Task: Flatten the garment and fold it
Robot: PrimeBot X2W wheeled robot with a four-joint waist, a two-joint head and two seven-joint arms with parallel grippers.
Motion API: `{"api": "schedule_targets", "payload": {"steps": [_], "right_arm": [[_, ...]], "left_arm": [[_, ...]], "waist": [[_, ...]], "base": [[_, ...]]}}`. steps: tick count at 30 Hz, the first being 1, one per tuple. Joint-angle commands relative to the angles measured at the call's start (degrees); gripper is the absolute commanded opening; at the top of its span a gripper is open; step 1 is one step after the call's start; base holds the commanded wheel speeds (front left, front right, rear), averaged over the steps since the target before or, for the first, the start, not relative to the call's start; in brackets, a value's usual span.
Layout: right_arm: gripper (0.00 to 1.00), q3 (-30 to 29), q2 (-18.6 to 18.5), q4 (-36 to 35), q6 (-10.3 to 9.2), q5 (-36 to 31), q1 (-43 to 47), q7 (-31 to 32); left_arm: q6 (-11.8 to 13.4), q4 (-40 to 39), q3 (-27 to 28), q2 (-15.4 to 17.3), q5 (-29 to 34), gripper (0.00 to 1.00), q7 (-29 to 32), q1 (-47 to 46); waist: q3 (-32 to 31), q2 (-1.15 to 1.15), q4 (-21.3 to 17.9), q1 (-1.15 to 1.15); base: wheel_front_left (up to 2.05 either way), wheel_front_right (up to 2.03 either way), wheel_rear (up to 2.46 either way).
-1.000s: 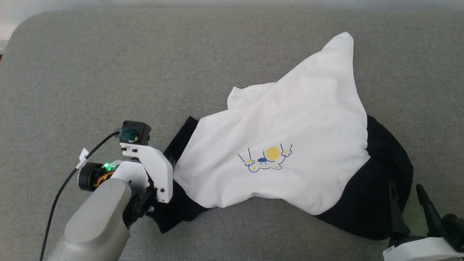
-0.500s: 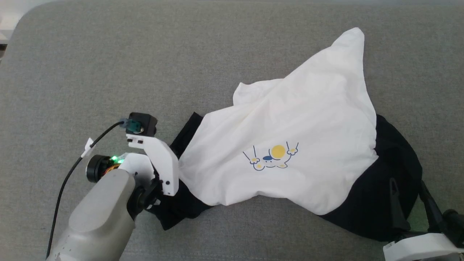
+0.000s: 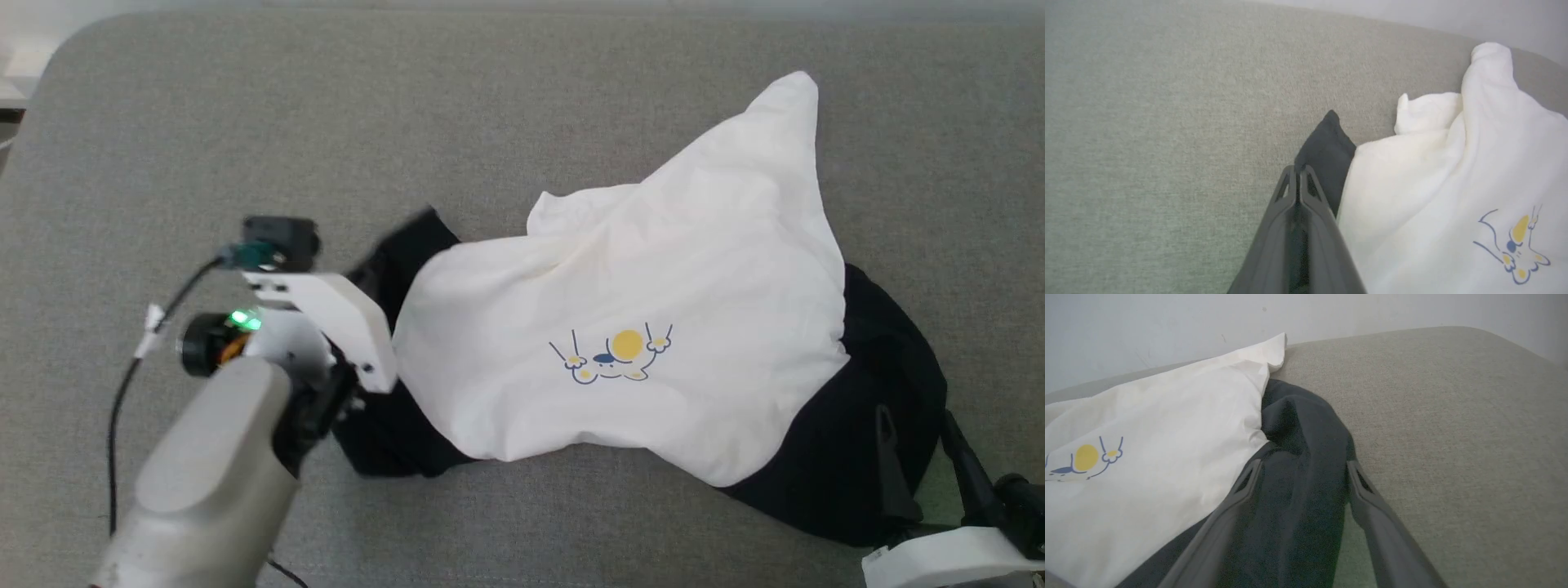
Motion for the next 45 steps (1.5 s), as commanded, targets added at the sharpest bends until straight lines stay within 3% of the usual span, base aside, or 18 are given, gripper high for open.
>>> {"api": "schedule_targets", "payload": {"steps": [1, 7, 13, 18, 19, 20, 21, 25, 32, 36, 45], "right_arm": [[1.0, 0.1, 0.1, 0.1, -0.04, 0.4, -0.4, -0.3], [1.0, 0.6, 0.1, 0.4, -0.04, 0.8, 0.0, -0.3], [1.0, 0.8, 0.1, 0.8, -0.04, 1.4, 0.0, -0.3], [1.0, 1.2, 0.1, 1.1, -0.04, 1.5, -0.3, -0.3], [1.0, 1.2, 0.1, 1.2, -0.04, 1.5, -0.4, -0.3], [1.0, 1.2, 0.1, 1.3, -0.04, 1.4, -0.4, -0.3], [1.0, 1.1, 0.1, 1.4, -0.04, 1.4, -0.4, -0.3], [1.0, 0.9, 0.1, 1.9, -0.04, 1.2, 0.1, -0.3], [1.0, 1.3, 0.1, 2.0, -0.04, 1.2, 0.6, -0.3], [1.0, 1.7, 0.1, 2.1, -0.04, 1.3, 0.3, -0.3], [1.0, 2.1, 0.1, 1.9, -0.04, 2.2, -1.2, -0.3]], "left_arm": [[0.9, -1.1, 1.3, 0.8, -0.2, 0.0, -1.0, -1.3], [7.3, -4.9, 9.6, 5.3, -0.6, 0.0, -6.4, -1.4], [13.2, -3.0, 16.1, 7.5, -1.4, 0.0, -11.0, 1.7], [14.7, 0.8, 17.9, 7.3, -1.7, 0.02, -13.9, 3.6], [14.7, 1.4, 17.9, 7.1, -1.8, 0.33, -14.1, 3.8], [14.4, 1.9, 17.7, 6.8, -1.9, 0.78, -14.4, 3.8], [14.1, 2.2, 17.5, 6.4, -2.1, 1.0, -14.4, 3.9], [12.8, 1.8, 16.4, 6.0, -1.9, 1.0, -14.5, 3.5], [10.7, -5.6, 12.7, 8.6, -0.1, 1.0, -9.3, 0.7], [8.7, -11.1, 8.5, 9.3, 0.7, 1.0, -2.8, -2.3], [0.0, -15.5, -3.3, 8.4, -1.7, 1.0, 16.8, -7.8]], "waist": [[-0.9, 0.0, 0.3, -0.01], [-1.9, 0.0, 0.3, -0.01], [-1.6, 0.0, -0.5, -0.01], [-1.2, 0.0, -1.0, -0.01], [-1.3, 0.0, -1.1, -0.01], [-1.4, 0.0, -1.1, -0.01], [-1.5, 0.0, -1.0, -0.01], [-2.7, 0.0, -0.4, -0.01], [-4.3, 0.0, 0.5, -0.01], [-4.2, 0.0, 0.1, -0.01], [-1.2, 0.0, -4.3, -0.01]], "base": [[0.0, 0.0, 0.0], [0.0, 0.0, 0.0], [0.0, 0.0, 0.0], [0.0, 0.0, 0.0], [0.0, 0.0, 0.0], [0.0, 0.0, 0.0], [0.0, 0.0, 0.0], [0.0, 0.0, 0.0], [0.0, 0.0, 0.0], [0.0, 0.0, 0.0], [0.0, 0.0, 0.0]]}}
